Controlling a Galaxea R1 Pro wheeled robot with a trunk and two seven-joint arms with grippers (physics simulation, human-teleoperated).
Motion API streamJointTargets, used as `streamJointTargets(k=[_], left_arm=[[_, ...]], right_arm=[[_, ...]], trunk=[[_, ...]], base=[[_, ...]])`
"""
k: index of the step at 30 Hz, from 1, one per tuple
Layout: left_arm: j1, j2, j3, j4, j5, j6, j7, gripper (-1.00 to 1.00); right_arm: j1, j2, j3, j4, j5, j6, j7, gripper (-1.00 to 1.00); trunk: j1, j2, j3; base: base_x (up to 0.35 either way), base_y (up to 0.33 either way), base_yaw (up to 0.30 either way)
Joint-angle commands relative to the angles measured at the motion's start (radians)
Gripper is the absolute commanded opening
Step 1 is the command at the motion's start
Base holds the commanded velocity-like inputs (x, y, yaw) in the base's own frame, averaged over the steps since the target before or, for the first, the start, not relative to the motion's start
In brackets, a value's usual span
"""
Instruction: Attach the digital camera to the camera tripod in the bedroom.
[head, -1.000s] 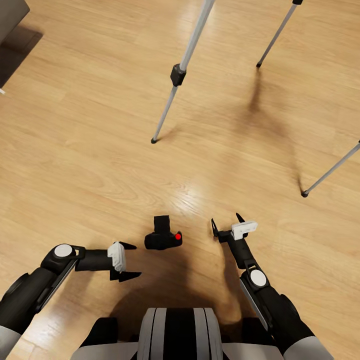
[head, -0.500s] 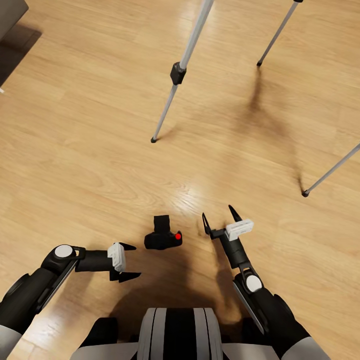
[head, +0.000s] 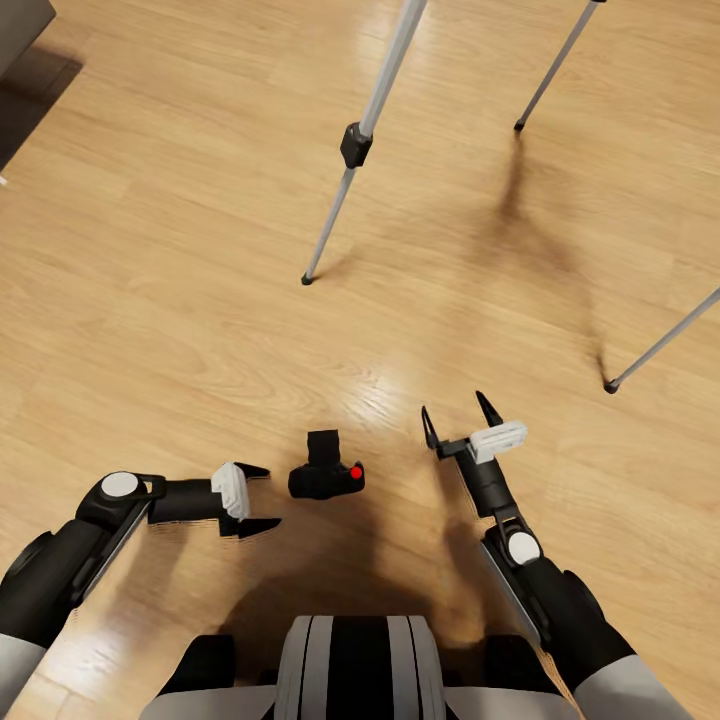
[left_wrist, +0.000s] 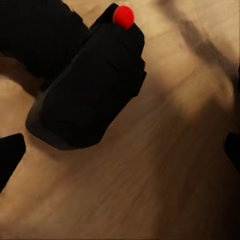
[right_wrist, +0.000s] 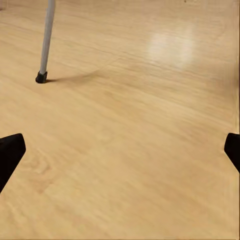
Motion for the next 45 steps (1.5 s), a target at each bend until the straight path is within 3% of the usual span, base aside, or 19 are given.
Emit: streamJointTargets(k=[1, 4, 8, 15, 26, 38, 45], left_arm=[[-0.006, -0.002, 0.005, -0.003, -0.001, 0.01, -0.003, 1.0], [-0.019, -0.01, 0.012, -0.014, 0.005, 0.018, -0.003, 1.0], [-0.008, -0.014, 0.015, -0.027, 0.01, 0.037, -0.003, 1.0], [0.0, -0.018, 0.054, -0.038, 0.018, 0.076, -0.012, 1.0], [0.001, -0.021, 0.115, -0.039, 0.074, 0.137, -0.073, 1.0], [0.001, -0.021, 0.183, -0.034, 0.085, 0.204, -0.14, 1.0], [0.001, -0.02, 0.222, -0.029, 0.085, 0.199, -0.18, 1.0]], right_arm=[[-0.006, -0.007, 0.001, 0.006, 0.004, -0.001, -0.01, 1.0], [-0.023, -0.023, 0.008, 0.021, 0.004, -0.001, -0.01, 1.0], [-0.046, -0.025, 0.022, 0.032, 0.005, 0.0, -0.013, 1.0], [-0.085, -0.026, 0.047, 0.037, 0.008, -0.001, -0.029, 1.0], [-0.147, -0.026, 0.047, 0.036, 0.007, -0.003, -0.031, 1.0], [-0.149, -0.026, 0.043, 0.035, 0.004, -0.003, -0.033, 1.0], [-0.149, -0.026, 0.042, 0.022, 0.004, -0.003, -0.034, 1.0]], trunk=[[0.0, 0.0, 0.0], [0.0, 0.0, 0.0], [0.0, 0.0, 0.0], [0.0, 0.0, 0.0], [0.0, 0.0, 0.0], [0.0, 0.0, 0.0], [0.0, 0.0, 0.0]], base=[[0.0, 0.0, 0.0], [0.0, 0.0, 0.0], [0.0, 0.0, 0.0], [0.0, 0.0, 0.0], [0.0, 0.0, 0.0], [0.0, 0.0, 0.0], [0.0, 0.0, 0.0]])
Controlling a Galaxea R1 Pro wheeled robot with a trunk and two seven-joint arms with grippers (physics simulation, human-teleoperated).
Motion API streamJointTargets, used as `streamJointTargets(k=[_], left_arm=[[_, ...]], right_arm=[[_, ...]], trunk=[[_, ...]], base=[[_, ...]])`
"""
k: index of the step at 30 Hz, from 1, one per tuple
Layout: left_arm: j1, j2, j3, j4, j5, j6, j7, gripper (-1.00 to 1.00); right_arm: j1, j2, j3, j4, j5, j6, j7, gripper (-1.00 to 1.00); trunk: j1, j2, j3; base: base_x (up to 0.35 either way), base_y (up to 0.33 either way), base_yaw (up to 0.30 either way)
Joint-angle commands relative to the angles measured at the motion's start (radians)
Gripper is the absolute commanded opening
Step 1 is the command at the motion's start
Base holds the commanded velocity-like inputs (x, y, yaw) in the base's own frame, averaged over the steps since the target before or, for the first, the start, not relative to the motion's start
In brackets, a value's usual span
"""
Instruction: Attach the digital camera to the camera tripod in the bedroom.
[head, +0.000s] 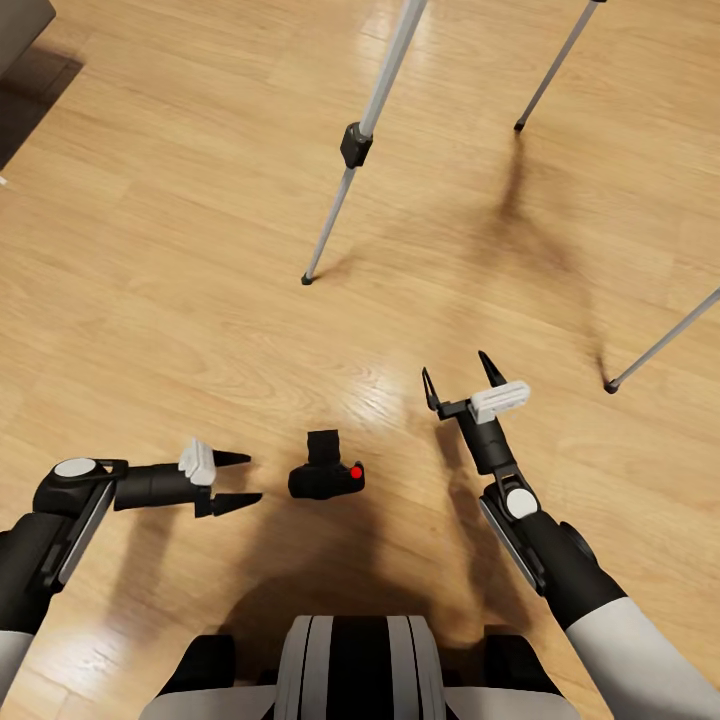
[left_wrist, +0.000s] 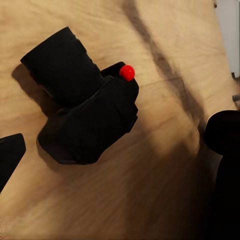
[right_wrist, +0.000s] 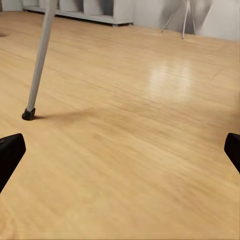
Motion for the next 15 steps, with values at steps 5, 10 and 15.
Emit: streamJointTargets(k=[5, 10, 15], left_arm=[[0.0, 0.0, 0.027, 0.014, 0.005, -0.007, -0.029, 1.0], [0.0, 0.0, 0.089, 0.027, 0.005, -0.037, -0.143, 1.0], [0.0, 0.001, 0.088, 0.03, 0.004, -0.09, -0.151, 1.0]], right_arm=[[-0.001, -0.001, -0.006, -0.004, 0.003, -0.001, -0.01, 1.0], [-0.001, -0.001, -0.017, -0.005, 0.003, -0.001, -0.009, 1.0], [0.0, -0.001, -0.021, -0.005, 0.003, -0.001, -0.009, 1.0]], trunk=[[0.0, 0.0, 0.0], [0.0, 0.0, 0.0], [0.0, 0.0, 0.0]], base=[[0.0, 0.0, 0.0], [0.0, 0.0, 0.0], [0.0, 0.0, 0.0]])
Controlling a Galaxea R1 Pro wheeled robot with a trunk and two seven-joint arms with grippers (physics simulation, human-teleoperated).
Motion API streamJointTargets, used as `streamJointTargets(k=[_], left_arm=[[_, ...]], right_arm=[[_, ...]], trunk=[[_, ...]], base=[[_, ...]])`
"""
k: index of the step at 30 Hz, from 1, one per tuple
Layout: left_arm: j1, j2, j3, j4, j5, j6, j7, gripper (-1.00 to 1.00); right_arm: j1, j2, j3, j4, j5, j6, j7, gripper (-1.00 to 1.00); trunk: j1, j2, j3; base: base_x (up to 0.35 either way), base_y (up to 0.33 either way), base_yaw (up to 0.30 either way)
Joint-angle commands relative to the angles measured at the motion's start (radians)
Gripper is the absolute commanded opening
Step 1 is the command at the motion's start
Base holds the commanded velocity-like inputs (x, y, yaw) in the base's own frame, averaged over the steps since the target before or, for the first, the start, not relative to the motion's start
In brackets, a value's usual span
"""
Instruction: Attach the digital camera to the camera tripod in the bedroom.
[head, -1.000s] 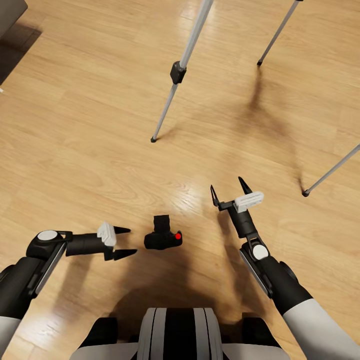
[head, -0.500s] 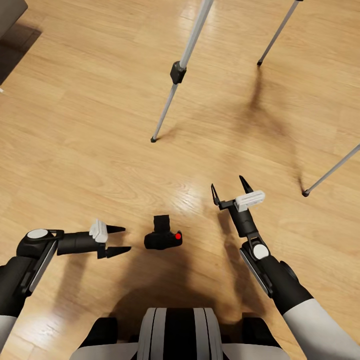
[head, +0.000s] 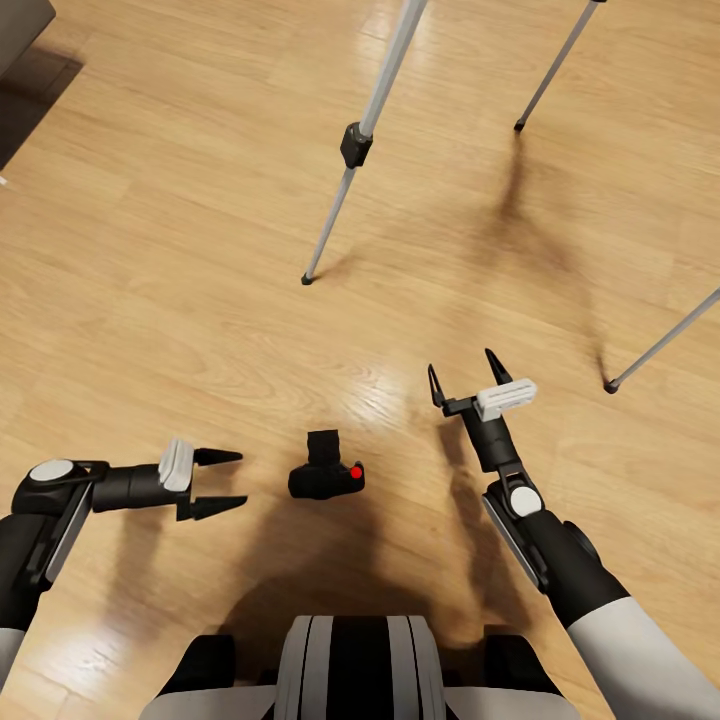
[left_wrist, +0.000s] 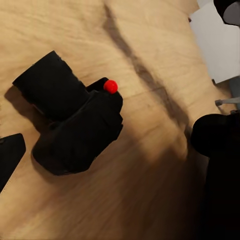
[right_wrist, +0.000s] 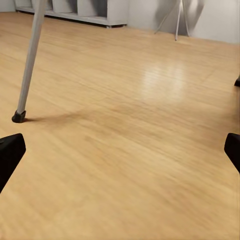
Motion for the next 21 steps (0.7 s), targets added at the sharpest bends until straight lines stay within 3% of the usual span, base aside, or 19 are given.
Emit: streamJointTargets(k=[1, 7, 21], left_arm=[[0.0, 0.0, 0.0, 0.001, 0.002, -0.002, -0.006, 1.0], [0.0, 0.001, 0.0, 0.002, 0.001, -0.06, -0.043, 1.0], [0.0, 0.001, -0.001, 0.002, -0.001, -0.077, -0.143, 1.0]], right_arm=[[-0.001, -0.001, 0.003, 0.0, 0.003, -0.001, -0.01, 1.0], [-0.001, -0.001, 0.003, 0.0, 0.003, -0.001, -0.009, 1.0], [-0.001, -0.001, 0.003, 0.0, 0.002, -0.001, -0.007, 1.0]], trunk=[[0.0, 0.0, 0.0], [0.0, 0.0, 0.0], [0.0, 0.0, 0.0]], base=[[0.0, 0.0, 0.0], [0.0, 0.0, 0.0], [0.0, 0.0, 0.0]])
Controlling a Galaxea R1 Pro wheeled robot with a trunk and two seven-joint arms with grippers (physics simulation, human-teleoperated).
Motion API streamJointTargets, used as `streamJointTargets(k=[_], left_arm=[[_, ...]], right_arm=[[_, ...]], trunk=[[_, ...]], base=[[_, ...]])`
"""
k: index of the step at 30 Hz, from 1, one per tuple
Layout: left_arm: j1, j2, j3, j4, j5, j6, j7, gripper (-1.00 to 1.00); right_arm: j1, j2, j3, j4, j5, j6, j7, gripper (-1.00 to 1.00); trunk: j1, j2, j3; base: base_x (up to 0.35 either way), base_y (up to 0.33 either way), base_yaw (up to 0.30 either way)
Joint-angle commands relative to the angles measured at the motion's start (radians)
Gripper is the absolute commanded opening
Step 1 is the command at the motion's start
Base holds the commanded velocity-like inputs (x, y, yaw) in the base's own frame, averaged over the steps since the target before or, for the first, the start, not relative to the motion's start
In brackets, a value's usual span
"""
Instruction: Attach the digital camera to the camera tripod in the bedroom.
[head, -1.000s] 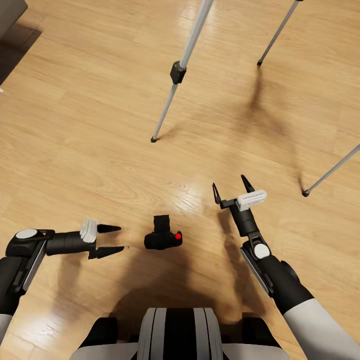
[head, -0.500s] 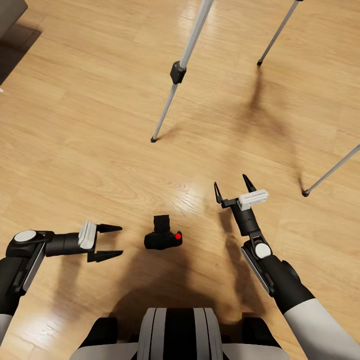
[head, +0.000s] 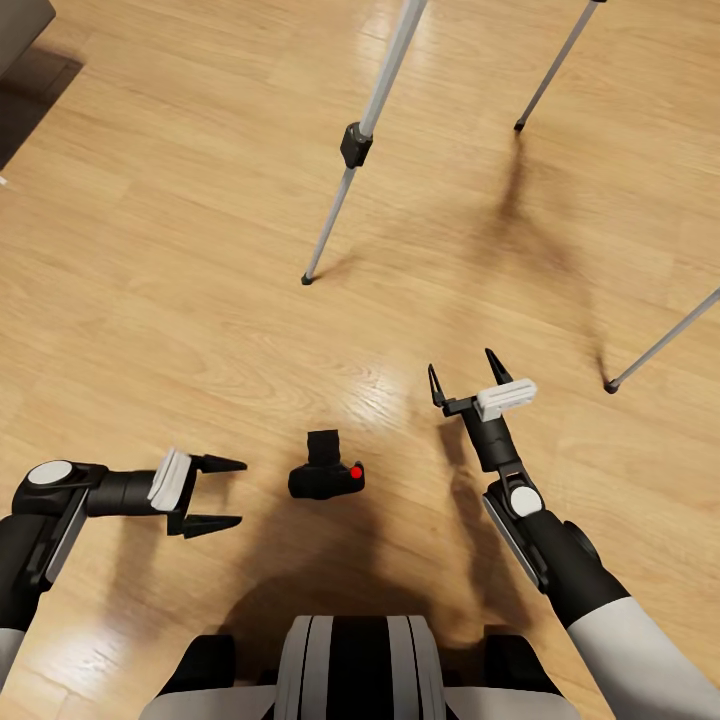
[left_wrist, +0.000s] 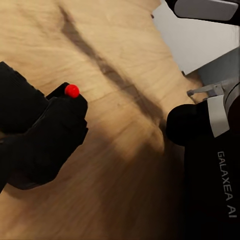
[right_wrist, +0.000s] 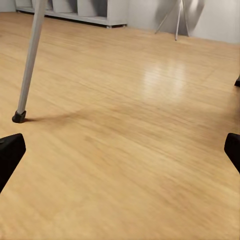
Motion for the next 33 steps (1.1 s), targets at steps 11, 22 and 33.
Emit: streamJointTargets(k=[11, 22, 33], left_arm=[[0.0, 0.0, 0.001, -0.001, -0.001, 0.011, -0.01, 1.0], [0.0, 0.0, 0.001, -0.003, -0.001, 0.014, -0.01, 1.0], [0.0, 0.0, 0.002, -0.005, -0.001, 0.016, -0.009, 1.0]], right_arm=[[-0.001, -0.001, 0.004, 0.0, 0.003, -0.003, -0.009, 1.0], [-0.001, -0.001, 0.005, 0.0, 0.003, -0.003, -0.009, 1.0], [-0.001, -0.001, 0.005, 0.0, 0.003, -0.002, -0.009, 1.0]], trunk=[[0.001, -0.001, 0.0], [0.004, -0.003, 0.0], [0.007, -0.004, 0.0]], base=[[0.0, 0.0, 0.0], [0.0, 0.0, 0.0], [0.0, 0.0, 0.0]])
